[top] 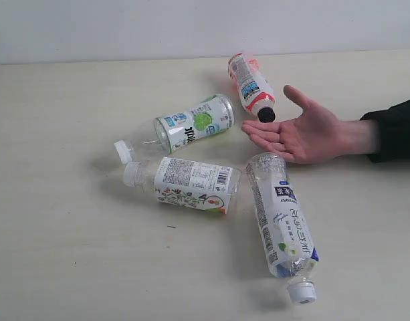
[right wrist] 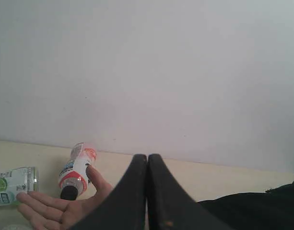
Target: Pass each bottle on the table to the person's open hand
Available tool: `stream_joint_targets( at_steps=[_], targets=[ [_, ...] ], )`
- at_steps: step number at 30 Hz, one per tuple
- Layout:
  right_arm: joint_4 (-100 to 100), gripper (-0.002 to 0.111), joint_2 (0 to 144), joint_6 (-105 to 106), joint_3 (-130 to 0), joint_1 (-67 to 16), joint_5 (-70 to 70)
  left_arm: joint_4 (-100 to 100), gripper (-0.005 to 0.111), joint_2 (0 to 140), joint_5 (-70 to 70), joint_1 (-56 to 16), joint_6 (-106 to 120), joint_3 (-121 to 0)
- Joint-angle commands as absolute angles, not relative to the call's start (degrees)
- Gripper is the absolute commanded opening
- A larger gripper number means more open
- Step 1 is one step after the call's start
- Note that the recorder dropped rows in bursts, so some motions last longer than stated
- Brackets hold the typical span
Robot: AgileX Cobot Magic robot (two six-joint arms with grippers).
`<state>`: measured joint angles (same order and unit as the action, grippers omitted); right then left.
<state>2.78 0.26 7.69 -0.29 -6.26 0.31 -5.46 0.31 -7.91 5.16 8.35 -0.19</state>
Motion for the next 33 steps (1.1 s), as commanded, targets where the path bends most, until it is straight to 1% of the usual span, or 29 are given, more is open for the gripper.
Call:
stream_joint_targets(
  at_steps=[1, 6, 8, 10, 13, 16, 17, 20, 21, 22, 24, 27, 28, 33],
  targets=[
    [2.82, 0.000, 0.00, 7.72, 0.00, -6.01, -0.55, -5.46, 0.000, 0.00, -7.42, 4.89, 8.37, 0.00],
    [3.08, 0.000, 0.00, 6.97, 0.00, -6.01, -11.37, -5.46, 0.000, 0.00, -7.42, 4.89, 8.37, 0.00],
    [3.08, 0.000, 0.00, 2.89, 0.00, -6.01, -18.17, -5.46, 0.000, 0.00, -7.42, 4.89, 8.37, 0.00],
    [3.08, 0.000, 0.00, -4.79, 0.00, -6.01, -24.07, -5.46, 0.000, 0.00, -7.42, 4.89, 8.37, 0.00],
    [3.08, 0.000, 0.00, -12.05, 0.00, -6.01, -25.51, -5.46, 0.000, 0.00, -7.42, 4.89, 8.37, 0.00],
    [7.13, 0.000, 0.00, -27.27, 0.00, -6.01, -34.97, -5.46, 0.000, 0.00, -7.42, 4.89, 8.37, 0.00],
    [7.77, 0.000, 0.00, -27.10, -0.27, -6.01, -36.01, -5.46, 0.000, 0.00, -7.42, 4.89, 8.37, 0.00],
    [3.75, 0.000, 2.12, -29.31, -8.80, -6.01, -25.60, -5.46, 0.000, 0.00, -7.42, 4.89, 8.37, 0.00],
    [-2.62, 0.000, 4.61, -33.43, -12.61, -6.01, -20.19, -5.46, 0.000, 0.00, -7.42, 4.89, 8.37, 0.00],
    [-14.38, 0.000, 8.10, -41.16, -17.43, -6.01, -15.26, -5.46, 0.000, 0.00, -7.42, 4.89, 8.37, 0.00],
    [-38.33, 0.000, 15.32, -53.50, -24.42, -8.12, -12.80, -5.46, 0.000, 0.00, -7.42, 4.89, 8.37, 0.00],
    [-62.53, 0.000, 28.71, -70.55, -32.38, -12.33, -6.78, -5.46, 0.000, 0.00, -7.58, 4.87, 8.37, 0.00],
    [-68.96, 0.000, 34.00, -74.63, -34.10, -13.45, -5.83, -5.46, 0.000, 0.00, -7.58, 4.87, 8.37, 0.00],
    [-80.88, 0.000, 49.26, -77.76, -39.06, -16.05, -5.35, -5.46, 0.000, 0.00, -7.58, 4.87, 8.37, 0.00]
  ],
)
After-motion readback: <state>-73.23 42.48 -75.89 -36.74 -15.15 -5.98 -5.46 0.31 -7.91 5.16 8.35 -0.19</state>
